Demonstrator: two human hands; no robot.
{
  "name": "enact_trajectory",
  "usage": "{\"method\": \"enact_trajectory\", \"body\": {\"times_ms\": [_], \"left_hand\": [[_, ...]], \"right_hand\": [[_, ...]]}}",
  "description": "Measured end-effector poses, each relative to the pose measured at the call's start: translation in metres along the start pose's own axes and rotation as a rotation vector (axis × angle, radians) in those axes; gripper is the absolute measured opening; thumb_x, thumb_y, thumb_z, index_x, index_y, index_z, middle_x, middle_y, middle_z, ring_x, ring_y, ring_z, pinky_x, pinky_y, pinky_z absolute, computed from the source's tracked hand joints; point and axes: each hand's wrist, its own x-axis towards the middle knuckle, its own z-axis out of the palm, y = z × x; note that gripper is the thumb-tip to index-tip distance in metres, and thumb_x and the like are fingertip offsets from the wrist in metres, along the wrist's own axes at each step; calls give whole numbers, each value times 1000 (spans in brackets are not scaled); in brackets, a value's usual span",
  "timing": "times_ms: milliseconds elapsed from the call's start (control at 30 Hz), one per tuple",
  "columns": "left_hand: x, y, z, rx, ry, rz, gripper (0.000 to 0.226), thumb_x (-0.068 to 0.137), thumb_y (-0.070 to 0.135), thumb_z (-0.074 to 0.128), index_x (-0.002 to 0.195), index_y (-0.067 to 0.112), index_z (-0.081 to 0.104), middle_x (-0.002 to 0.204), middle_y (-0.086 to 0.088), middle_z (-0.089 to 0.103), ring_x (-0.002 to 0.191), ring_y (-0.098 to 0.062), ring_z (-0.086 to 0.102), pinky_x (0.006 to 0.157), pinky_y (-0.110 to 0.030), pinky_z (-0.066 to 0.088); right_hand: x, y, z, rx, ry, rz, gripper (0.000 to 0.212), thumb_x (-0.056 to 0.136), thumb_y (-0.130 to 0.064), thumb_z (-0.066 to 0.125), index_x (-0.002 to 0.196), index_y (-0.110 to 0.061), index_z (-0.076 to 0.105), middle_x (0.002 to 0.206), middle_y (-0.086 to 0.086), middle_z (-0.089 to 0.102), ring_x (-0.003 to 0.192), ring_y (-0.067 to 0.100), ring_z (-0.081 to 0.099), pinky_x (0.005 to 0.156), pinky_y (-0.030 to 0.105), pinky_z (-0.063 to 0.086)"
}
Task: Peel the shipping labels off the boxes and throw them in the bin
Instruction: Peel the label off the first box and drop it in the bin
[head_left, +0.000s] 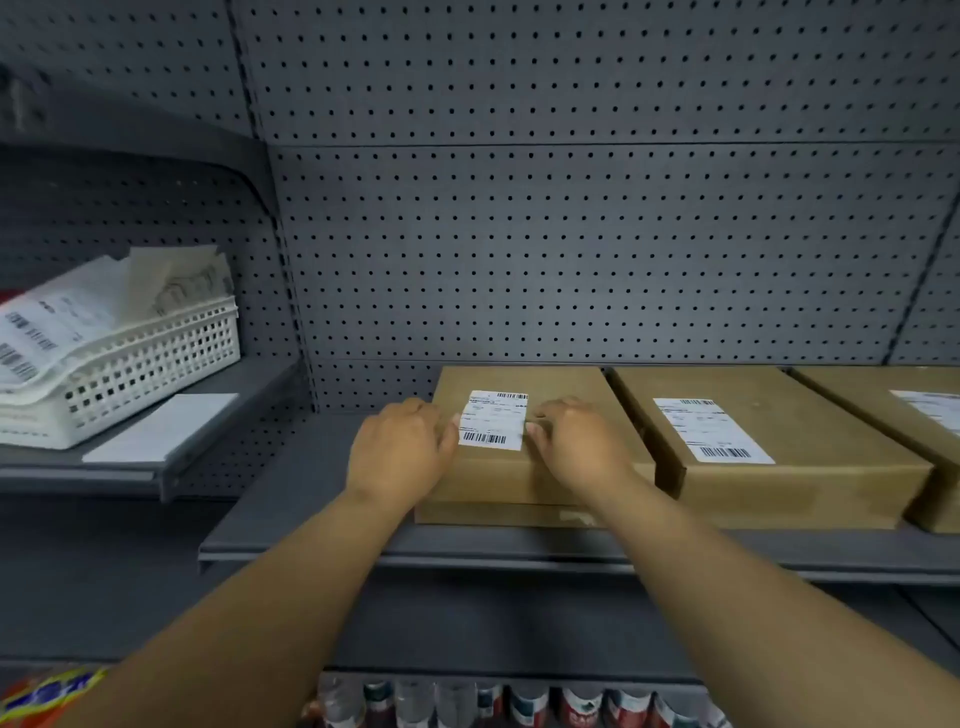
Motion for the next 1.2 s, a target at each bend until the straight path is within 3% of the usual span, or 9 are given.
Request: {"method": "enact_trajectory", "body": {"times_ms": [300, 467, 700, 800, 1067, 1200], "left_hand": [[33, -8, 23, -188, -151, -27, 50, 98, 38, 27, 81, 6, 61, 84, -7, 60, 79, -24, 58, 72, -38, 50], [37, -12, 35, -272, -128, -35, 49, 98, 37, 27, 55, 19, 40, 63, 6, 44, 62, -15, 46, 54, -29, 32], [35, -14, 39, -266, -70, 5, 49, 98, 35, 24, 65, 10, 50, 71, -4, 57, 67, -20, 54, 62, -35, 44], [37, -13, 39, -243, -56, 41, 48, 99, 33, 26, 66, 9, 52, 69, -4, 56, 65, -21, 52, 61, -35, 43], [37, -13, 41, -239, -42, 39, 48, 98, 33, 27, 68, 8, 54, 72, -6, 58, 66, -21, 53, 61, -37, 44], [36, -13, 41, -235, -36, 38, 44, 98, 32, 27, 66, 12, 49, 69, -2, 53, 65, -19, 50, 59, -33, 40]], "right_hand": [[52, 9, 1, -37, -135, 95, 30, 98, -22, 39, 116, -9, 59, 126, 10, 54, 112, 27, 52, 93, 35, 44], [83, 11, 11, -31, -182, 74, 30, 96, -20, 41, 112, -6, 62, 121, 14, 57, 109, 30, 54, 94, 39, 47], [116, 2, 33, 8, -247, -94, 22, 94, -18, 43, 92, -12, 64, 103, 8, 64, 98, 23, 58, 89, 36, 47], [126, -5, 38, 30, -277, -134, 27, 94, -14, 40, 98, -9, 66, 105, 8, 62, 92, 21, 58, 82, 33, 46], [135, -17, 47, 53, -297, -158, 25, 92, -9, 41, 95, -12, 66, 113, 5, 61, 105, 23, 56, 89, 36, 46], [137, -19, 51, 5, -306, -152, 23, 90, -7, 44, 95, -13, 66, 133, 10, 53, 121, 26, 49, 96, 38, 43]]}}
